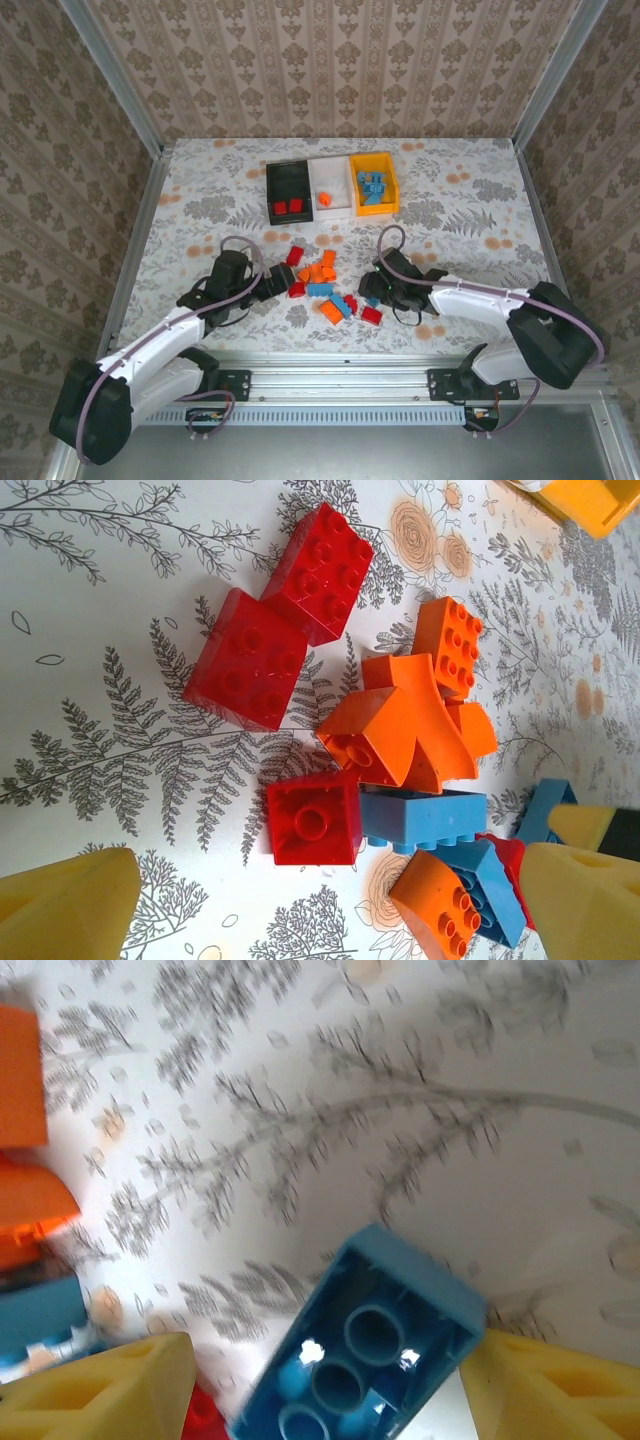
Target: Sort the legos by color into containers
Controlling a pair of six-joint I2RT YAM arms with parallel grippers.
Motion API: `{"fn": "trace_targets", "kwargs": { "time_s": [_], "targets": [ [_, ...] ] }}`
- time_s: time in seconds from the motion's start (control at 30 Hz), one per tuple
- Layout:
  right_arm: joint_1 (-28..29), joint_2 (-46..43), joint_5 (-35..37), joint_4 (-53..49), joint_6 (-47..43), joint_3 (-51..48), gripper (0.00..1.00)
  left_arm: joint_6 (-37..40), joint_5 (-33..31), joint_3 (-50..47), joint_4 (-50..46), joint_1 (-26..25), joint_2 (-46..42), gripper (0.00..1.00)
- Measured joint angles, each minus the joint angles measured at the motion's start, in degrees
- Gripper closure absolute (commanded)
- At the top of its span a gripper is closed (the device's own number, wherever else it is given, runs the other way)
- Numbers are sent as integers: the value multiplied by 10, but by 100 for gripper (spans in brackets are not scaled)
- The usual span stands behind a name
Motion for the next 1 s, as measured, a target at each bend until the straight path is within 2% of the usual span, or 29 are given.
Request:
{"fn": "trace_targets", "kwargs": {
  "time_s": [0.23,0.47,0.63,0.8,1.0],
  "targets": [
    [-10,81,21,-5,-83,102,32,0,-3,0,-13,0,0,0],
    [11,83,81,-58,-119,109,32,3,-8,0,-17,0,-3,0],
    [33,83,88,-76,-142,109,33,4,-8,0,-12,0,6,0],
    [36,105,88,-78,-157,109,43,5,-5,4,-12,0,31,0],
    [40,114,118,-100,-167,109,62,5,-5,4,-8,0,34,0]
  ]
}}
